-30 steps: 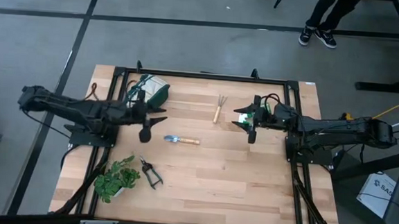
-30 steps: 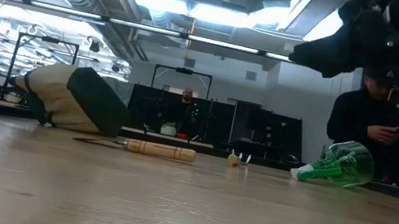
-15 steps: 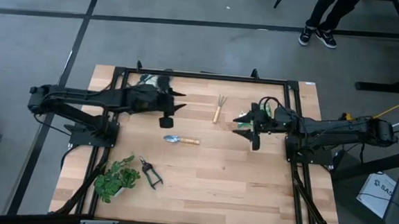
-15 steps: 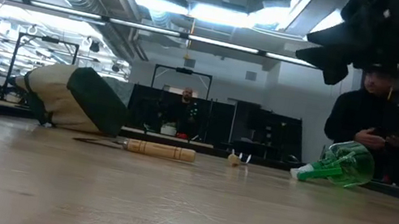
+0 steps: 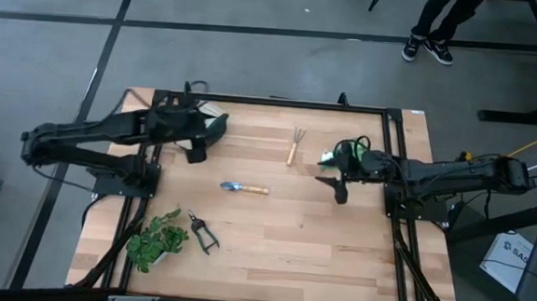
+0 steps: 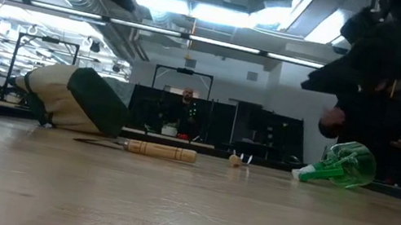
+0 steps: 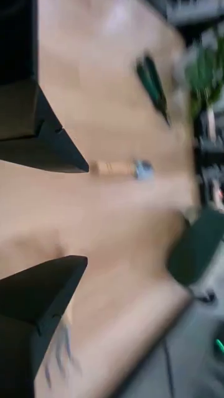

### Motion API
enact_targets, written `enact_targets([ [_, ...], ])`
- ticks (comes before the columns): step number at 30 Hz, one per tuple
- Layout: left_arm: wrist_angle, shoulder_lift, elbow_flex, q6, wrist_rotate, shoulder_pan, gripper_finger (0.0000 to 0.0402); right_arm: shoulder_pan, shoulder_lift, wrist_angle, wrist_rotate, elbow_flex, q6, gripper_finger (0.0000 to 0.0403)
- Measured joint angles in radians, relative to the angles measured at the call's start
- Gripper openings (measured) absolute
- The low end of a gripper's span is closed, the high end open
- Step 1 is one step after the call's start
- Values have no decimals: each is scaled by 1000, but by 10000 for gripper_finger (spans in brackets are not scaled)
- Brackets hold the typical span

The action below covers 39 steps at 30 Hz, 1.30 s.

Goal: Pick & Place Garden tools in Gardening bag
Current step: Prepare the gardening bag

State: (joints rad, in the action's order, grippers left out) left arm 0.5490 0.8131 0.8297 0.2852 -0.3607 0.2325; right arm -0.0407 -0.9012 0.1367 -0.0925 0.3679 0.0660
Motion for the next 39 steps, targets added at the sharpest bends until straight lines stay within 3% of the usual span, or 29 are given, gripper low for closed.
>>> enact_targets([
  [5, 168, -74, -41, -84, -2, -3, 208, -43, 0, 76, -60, 0, -109, 232],
  [10, 377, -45, -43, -222, -15, -36, 208, -126, 0, 141, -66, 0, -223, 232],
  [15, 487, 20, -43, -237, -93, -49, 208, -203, -10, 187, -65, 0, -281, 232],
  [19, 523, 93, -43, -234, -168, -31, 208, -231, -35, 198, -61, 0, -284, 232],
  [31, 447, 333, -43, -194, -132, 83, 201, -240, -117, 229, 0, 0, -292, 232],
  [35, 419, 388, -43, -153, -94, 86, 166, -240, -125, 239, 0, 0, -292, 231],
  [39, 376, 440, -43, -74, -13, 68, 82, -240, -126, 249, 0, 0, -291, 231],
])
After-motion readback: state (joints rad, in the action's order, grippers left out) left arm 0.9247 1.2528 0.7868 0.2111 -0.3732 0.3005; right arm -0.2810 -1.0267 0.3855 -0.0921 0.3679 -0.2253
